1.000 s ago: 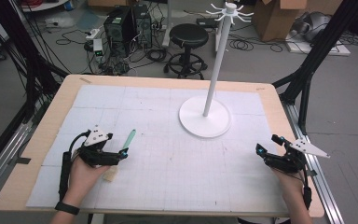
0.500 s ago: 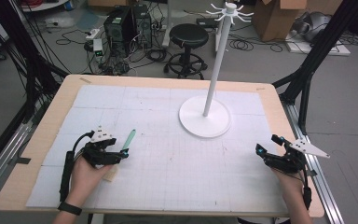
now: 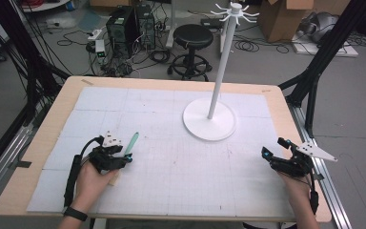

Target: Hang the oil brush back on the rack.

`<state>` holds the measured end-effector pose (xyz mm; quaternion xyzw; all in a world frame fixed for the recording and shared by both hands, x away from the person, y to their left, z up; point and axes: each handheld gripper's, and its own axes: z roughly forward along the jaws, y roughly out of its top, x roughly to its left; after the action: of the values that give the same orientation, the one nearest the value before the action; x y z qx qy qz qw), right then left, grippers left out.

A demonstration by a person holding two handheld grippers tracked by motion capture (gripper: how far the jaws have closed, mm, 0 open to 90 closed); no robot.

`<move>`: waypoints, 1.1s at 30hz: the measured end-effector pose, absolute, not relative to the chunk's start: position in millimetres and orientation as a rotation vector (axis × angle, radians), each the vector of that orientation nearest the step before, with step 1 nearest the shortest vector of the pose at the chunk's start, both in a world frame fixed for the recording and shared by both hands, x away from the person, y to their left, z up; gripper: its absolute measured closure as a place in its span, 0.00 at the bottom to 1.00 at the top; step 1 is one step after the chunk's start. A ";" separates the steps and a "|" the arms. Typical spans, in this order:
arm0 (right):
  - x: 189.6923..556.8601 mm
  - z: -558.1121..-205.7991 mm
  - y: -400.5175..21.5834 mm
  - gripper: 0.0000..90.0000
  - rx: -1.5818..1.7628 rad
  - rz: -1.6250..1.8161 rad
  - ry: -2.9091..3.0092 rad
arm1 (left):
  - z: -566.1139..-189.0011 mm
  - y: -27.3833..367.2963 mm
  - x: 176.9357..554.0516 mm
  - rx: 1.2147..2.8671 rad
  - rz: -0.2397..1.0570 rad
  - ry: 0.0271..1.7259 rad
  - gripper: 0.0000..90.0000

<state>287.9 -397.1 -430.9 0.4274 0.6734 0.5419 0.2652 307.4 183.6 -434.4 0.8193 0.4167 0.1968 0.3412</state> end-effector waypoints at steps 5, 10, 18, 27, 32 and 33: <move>288.2 -430.8 -397.8 0.17 1.151 1.466 1.814 | -434.3 180.5 305.5 2.145 0.547 1.124 0.64; 288.5 -431.0 -397.7 0.17 1.153 1.466 1.814 | -435.6 178.9 304.4 2.157 0.541 1.134 0.71; 287.9 -430.5 -398.8 0.17 1.157 1.471 1.806 | -433.8 173.3 301.3 2.143 0.529 1.215 0.81; 287.8 -430.7 -397.9 0.17 1.161 1.470 1.811 | -434.1 173.4 302.7 2.136 0.520 1.227 0.87; 287.7 -430.6 -397.9 0.17 1.162 1.471 1.810 | -434.1 172.3 302.3 2.139 0.529 1.224 0.88; 287.7 -430.6 -397.7 0.17 1.161 1.471 1.810 | -434.1 172.4 302.3 2.138 0.529 1.225 0.89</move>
<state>287.7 -397.7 -430.6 0.4298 0.6700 0.5444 0.2648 302.3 172.4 -434.1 0.8076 0.4628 0.1998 0.3059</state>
